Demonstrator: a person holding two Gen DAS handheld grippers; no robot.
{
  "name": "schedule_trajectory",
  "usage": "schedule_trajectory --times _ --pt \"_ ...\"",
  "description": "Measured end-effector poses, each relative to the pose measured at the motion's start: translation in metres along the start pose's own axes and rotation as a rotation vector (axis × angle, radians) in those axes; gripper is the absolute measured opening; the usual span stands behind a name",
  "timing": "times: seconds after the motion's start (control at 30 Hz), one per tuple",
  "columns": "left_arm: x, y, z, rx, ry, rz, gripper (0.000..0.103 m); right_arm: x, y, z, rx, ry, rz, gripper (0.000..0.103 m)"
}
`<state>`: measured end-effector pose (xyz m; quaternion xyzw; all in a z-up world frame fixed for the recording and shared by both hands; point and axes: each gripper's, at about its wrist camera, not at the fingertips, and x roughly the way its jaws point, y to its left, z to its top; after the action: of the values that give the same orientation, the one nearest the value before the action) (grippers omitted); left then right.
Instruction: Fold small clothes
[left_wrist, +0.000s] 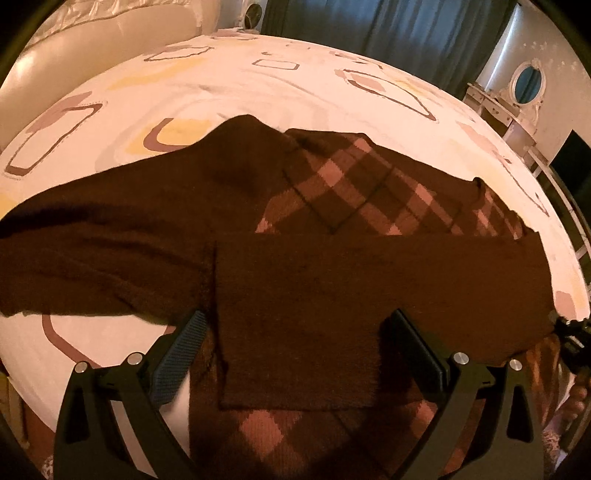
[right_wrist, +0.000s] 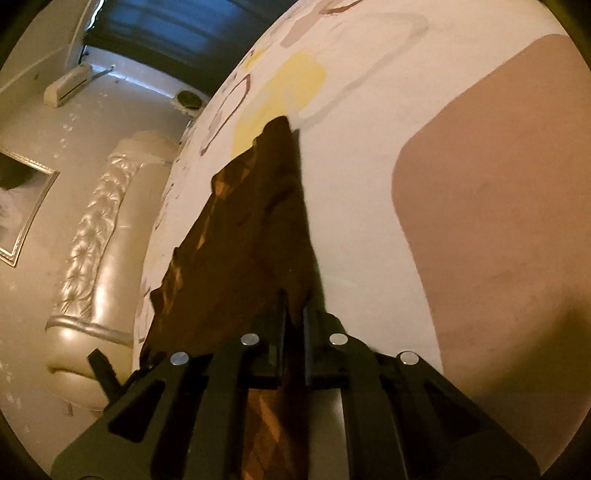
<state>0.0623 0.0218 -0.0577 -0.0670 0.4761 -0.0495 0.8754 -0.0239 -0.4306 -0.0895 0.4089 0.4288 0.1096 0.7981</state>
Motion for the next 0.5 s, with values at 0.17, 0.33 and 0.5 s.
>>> schedule_trajectory --times 0.17,0.33,0.5 --pt "0.001 0.002 -0.001 0.000 -0.010 -0.007 0.099 -0.015 0.006 0.023 0.013 -0.053 0.046 0.013" --pt "0.001 0.001 -0.002 0.008 -0.017 -0.002 0.099 0.009 0.008 0.074 0.051 -0.081 0.035 0.022" --pt "0.001 0.000 -0.001 0.004 -0.015 -0.003 0.099 0.046 0.001 0.104 0.095 -0.063 0.019 0.006"
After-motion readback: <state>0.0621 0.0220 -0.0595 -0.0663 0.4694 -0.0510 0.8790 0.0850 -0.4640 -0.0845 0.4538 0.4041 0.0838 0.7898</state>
